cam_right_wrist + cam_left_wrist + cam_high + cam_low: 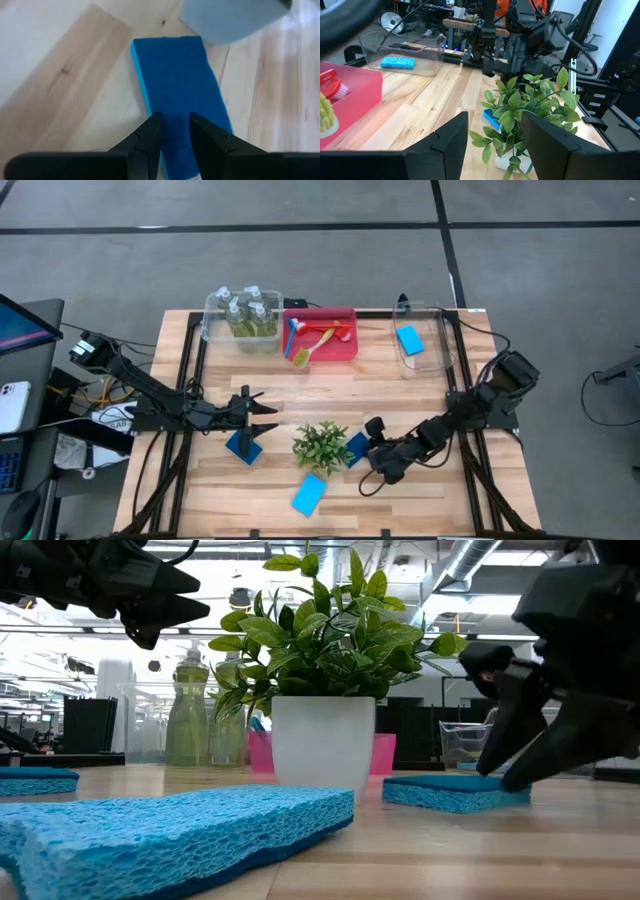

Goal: Pick & Place Kitchen Sink Supplies
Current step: Put the blue sponge into the transparent bin

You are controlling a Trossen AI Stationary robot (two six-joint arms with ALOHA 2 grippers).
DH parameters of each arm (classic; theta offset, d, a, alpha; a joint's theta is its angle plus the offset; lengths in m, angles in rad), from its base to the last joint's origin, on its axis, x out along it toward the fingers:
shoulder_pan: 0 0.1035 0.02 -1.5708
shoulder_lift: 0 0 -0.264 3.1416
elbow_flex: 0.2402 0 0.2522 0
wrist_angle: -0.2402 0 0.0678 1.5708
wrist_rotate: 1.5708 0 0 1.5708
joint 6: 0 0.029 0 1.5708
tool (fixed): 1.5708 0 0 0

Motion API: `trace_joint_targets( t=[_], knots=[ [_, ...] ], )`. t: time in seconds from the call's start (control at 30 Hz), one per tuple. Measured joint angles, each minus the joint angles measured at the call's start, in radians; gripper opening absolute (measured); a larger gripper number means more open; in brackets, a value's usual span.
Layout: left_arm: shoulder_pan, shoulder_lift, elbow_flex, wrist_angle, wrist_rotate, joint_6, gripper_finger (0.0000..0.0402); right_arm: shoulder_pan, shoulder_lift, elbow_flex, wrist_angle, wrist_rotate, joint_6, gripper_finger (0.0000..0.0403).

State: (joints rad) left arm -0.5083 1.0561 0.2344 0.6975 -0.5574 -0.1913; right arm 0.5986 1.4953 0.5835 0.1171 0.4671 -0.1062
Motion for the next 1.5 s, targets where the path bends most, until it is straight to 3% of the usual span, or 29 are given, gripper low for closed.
trace_joint_targets(
  t=[0.27,0.6,1.17,1.5],
  knots=[
    [0.0,0.0,0.0,0.0,0.0,0.0,0.0186,-0.058,0.089,0.005,0.015,-0.087,0.005,0.0092],
    [0.0,0.0,0.0,0.0,0.0,0.0,0.0186,-0.103,0.092,0.003,-0.055,-0.134,0.071,0.0083],
    [0.0,0.0,0.0,0.0,0.0,0.0,0.0186,-0.005,-0.138,-0.003,-0.043,-0.109,0.074,0.0073],
    [0.0,0.0,0.0,0.0,0.0,0.0,0.0186,-0.021,-0.07,-0.001,-0.002,-0.103,0.081,0.0146]
  ],
)
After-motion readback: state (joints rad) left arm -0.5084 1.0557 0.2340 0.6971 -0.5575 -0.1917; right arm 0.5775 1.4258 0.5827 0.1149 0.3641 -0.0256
